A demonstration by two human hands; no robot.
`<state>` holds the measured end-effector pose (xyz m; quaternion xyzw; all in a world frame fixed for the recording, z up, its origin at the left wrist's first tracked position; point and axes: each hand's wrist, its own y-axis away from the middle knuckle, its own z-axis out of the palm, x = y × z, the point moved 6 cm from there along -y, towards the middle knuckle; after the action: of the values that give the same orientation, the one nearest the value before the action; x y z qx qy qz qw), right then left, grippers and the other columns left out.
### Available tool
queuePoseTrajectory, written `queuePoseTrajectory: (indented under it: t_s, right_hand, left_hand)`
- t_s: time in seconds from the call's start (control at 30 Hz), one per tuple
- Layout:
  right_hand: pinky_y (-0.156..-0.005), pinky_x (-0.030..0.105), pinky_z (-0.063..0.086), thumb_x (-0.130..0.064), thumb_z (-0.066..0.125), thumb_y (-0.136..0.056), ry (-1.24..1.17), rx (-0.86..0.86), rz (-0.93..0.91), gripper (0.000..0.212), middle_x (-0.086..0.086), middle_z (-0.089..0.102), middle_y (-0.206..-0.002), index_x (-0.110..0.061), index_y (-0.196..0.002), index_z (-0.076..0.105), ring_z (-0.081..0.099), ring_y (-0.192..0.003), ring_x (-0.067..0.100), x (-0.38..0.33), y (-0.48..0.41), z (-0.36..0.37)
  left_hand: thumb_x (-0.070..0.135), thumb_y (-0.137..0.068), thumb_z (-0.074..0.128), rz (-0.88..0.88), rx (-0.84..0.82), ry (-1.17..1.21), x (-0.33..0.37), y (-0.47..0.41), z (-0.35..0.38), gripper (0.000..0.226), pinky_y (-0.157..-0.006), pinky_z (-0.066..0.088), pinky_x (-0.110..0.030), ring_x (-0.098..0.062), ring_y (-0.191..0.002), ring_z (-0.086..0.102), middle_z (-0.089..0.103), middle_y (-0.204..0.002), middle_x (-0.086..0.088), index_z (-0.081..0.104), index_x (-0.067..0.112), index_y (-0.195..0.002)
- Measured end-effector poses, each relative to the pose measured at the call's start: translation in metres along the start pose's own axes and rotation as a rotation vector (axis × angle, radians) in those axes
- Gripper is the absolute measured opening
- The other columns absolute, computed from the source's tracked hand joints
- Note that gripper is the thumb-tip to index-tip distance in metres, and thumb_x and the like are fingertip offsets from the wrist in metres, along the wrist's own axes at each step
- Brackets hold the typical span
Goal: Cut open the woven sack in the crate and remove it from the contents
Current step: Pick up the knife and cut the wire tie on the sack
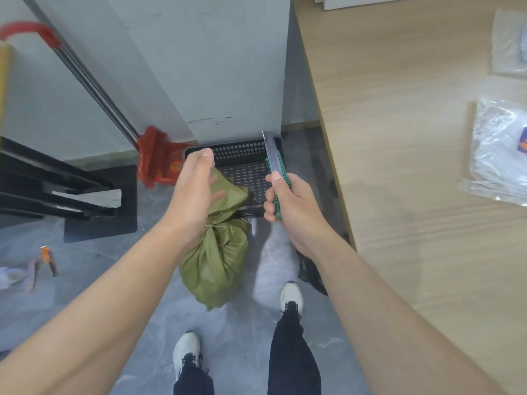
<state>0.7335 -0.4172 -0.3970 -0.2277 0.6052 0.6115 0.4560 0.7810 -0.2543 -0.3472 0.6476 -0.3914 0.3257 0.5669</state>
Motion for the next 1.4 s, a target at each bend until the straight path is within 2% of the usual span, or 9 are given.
queuePoseTrajectory:
  t_s: [0.13, 0.27, 0.43, 0.5, 0.63, 0.9, 1.17, 1.33, 1.4]
  right_hand:
    - [-0.049, 0.027, 0.038, -0.031, 0.046, -0.109, 0.010, 0.024, 0.006, 0.035, 0.004, 0.048, -0.075, 0.001, -0.120, 0.054, 0.045, -0.053, 0.011, 0.027, 0.020, 0.045]
    - [-0.047, 0.027, 0.038, -0.030, 0.046, -0.109, 0.037, 0.103, -0.026, 0.035, 0.004, 0.048, -0.073, 0.003, -0.116, 0.053, 0.043, -0.052, 0.012, 0.058, 0.048, 0.092]
    - [-0.047, 0.027, 0.037, -0.028, 0.045, -0.109, 0.008, 0.212, -0.067, 0.024, 0.001, 0.048, -0.071, -0.006, -0.109, 0.056, 0.042, -0.053, 0.013, 0.111, 0.095, 0.156]
    - [-0.045, 0.025, 0.037, -0.028, 0.045, -0.109, -0.017, 0.253, -0.055, 0.027, -0.001, 0.048, -0.069, -0.003, -0.110, 0.055, 0.042, -0.053, 0.013, 0.136, 0.113, 0.176]
    - [-0.047, 0.028, 0.038, -0.028, 0.046, -0.109, -0.018, 0.271, -0.095, 0.031, -0.002, 0.050, -0.066, 0.002, -0.110, 0.054, 0.043, -0.052, 0.015, 0.180, 0.119, 0.206]
    - [-0.049, 0.026, 0.040, -0.030, 0.047, -0.108, 0.076, 0.268, -0.200, 0.031, 0.003, 0.051, -0.075, -0.001, -0.115, 0.055, 0.046, -0.055, 0.011, 0.320, 0.026, 0.196]
    - [-0.050, 0.027, 0.041, -0.033, 0.046, -0.109, 0.082, 0.288, -0.286, 0.031, 0.001, 0.054, -0.074, -0.005, -0.113, 0.057, 0.048, -0.055, 0.012, 0.448, -0.058, 0.169]
    - [-0.048, 0.029, 0.041, -0.038, 0.034, -0.110, 0.119, 0.332, -0.327, 0.041, 0.006, 0.060, -0.078, -0.006, -0.111, 0.060, 0.050, -0.053, 0.012, 0.480, -0.095, 0.156]
    - [-0.051, 0.031, 0.042, -0.036, 0.035, -0.110, 0.152, 0.346, -0.351, 0.038, 0.007, 0.063, -0.080, -0.008, -0.108, 0.061, 0.052, -0.055, 0.014, 0.486, -0.101, 0.150]
  left_hand:
    - [0.040, -0.111, 0.034, -0.002, 0.009, -0.008, -0.025, 0.007, -0.058, 0.043, -0.107, 0.050, -0.042, -0.023, -0.139, 0.049, 0.045, -0.154, -0.006, 0.043, 0.020, -0.148]
    - [0.041, -0.111, 0.035, -0.008, -0.024, 0.024, -0.053, 0.017, -0.117, 0.045, -0.110, 0.049, -0.046, -0.024, -0.138, 0.050, 0.047, -0.152, -0.007, 0.044, 0.019, -0.149]
    - [0.041, -0.110, 0.036, -0.032, -0.135, 0.013, -0.090, 0.035, -0.187, 0.026, -0.109, 0.049, -0.048, -0.020, -0.132, 0.053, 0.056, -0.129, 0.007, 0.052, 0.030, -0.128]
    - [0.042, -0.110, 0.037, -0.029, -0.166, -0.009, -0.108, 0.041, -0.213, 0.019, -0.109, 0.049, -0.048, -0.016, -0.124, 0.055, 0.057, -0.118, 0.016, 0.053, 0.035, -0.117]
    - [0.041, -0.111, 0.034, 0.009, -0.194, -0.041, -0.146, 0.035, -0.247, 0.023, -0.107, 0.050, -0.043, -0.015, -0.127, 0.053, 0.056, -0.119, 0.017, 0.051, 0.035, -0.125]
    - [0.045, -0.109, 0.035, 0.142, -0.206, -0.036, -0.299, -0.051, -0.235, 0.020, -0.106, 0.050, -0.043, -0.014, -0.124, 0.054, 0.057, -0.122, 0.014, 0.053, 0.046, -0.103]
    - [0.045, -0.110, 0.033, 0.214, -0.208, 0.009, -0.441, -0.140, -0.209, 0.027, -0.110, 0.047, -0.049, -0.019, -0.126, 0.054, 0.057, -0.133, 0.002, 0.055, 0.033, -0.119]
    - [0.039, -0.110, 0.033, 0.348, -0.218, -0.046, -0.480, -0.181, -0.191, 0.028, -0.114, 0.043, -0.046, -0.016, -0.135, 0.050, 0.056, -0.140, 0.004, 0.057, 0.045, -0.123]
    - [0.033, -0.111, 0.036, 0.408, -0.195, -0.070, -0.491, -0.196, -0.186, 0.032, -0.119, 0.037, -0.045, -0.012, -0.138, 0.047, 0.056, -0.142, 0.007, 0.058, 0.040, -0.133]
